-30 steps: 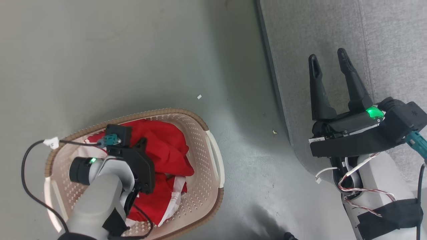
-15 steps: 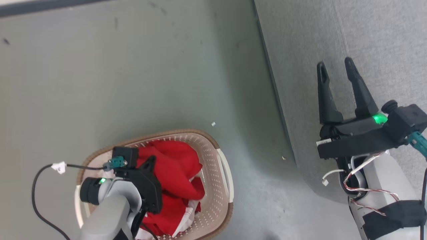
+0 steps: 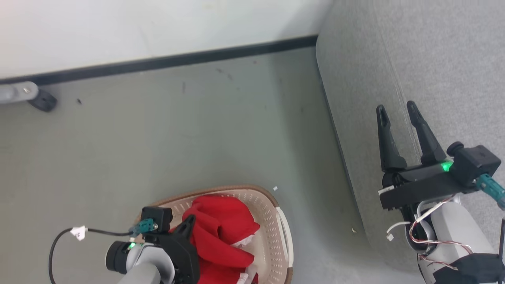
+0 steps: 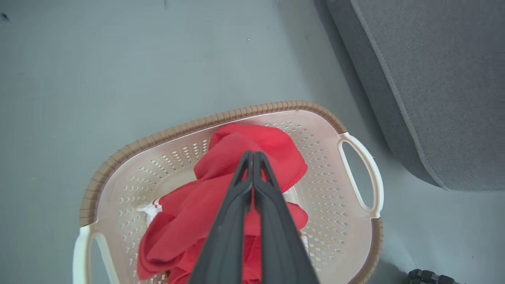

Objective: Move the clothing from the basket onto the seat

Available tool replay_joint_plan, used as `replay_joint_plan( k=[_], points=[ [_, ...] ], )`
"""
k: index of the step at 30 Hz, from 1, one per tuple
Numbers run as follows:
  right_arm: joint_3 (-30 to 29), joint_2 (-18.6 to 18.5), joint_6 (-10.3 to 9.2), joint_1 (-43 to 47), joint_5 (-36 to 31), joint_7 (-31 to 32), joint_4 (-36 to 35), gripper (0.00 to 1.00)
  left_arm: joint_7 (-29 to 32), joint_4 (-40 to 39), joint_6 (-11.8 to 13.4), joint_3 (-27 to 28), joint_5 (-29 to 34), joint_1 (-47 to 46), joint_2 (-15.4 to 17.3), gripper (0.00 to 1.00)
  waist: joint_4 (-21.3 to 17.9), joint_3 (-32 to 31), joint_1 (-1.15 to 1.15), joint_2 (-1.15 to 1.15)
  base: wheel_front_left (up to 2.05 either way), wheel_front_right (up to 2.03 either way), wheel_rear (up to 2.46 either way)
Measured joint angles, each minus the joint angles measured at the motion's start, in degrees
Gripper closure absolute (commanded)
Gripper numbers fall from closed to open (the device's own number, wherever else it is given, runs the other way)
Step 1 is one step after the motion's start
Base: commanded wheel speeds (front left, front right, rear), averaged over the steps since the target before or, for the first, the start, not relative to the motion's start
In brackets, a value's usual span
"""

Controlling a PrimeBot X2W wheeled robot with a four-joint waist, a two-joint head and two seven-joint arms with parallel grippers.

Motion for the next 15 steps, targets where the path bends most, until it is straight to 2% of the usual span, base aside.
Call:
replay_joint_plan(
  k=[15],
  points=[
    [0.6, -1.8, 0.0, 5.2, 3.2, 0.0, 2.1, 0.0, -4.0, -11.3, 0.0, -4.8, -5.3, 6.1, 3.7, 1.0, 3.7, -10.9, -0.01, 0.0, 0.0, 0.0, 0.0]
  ],
)
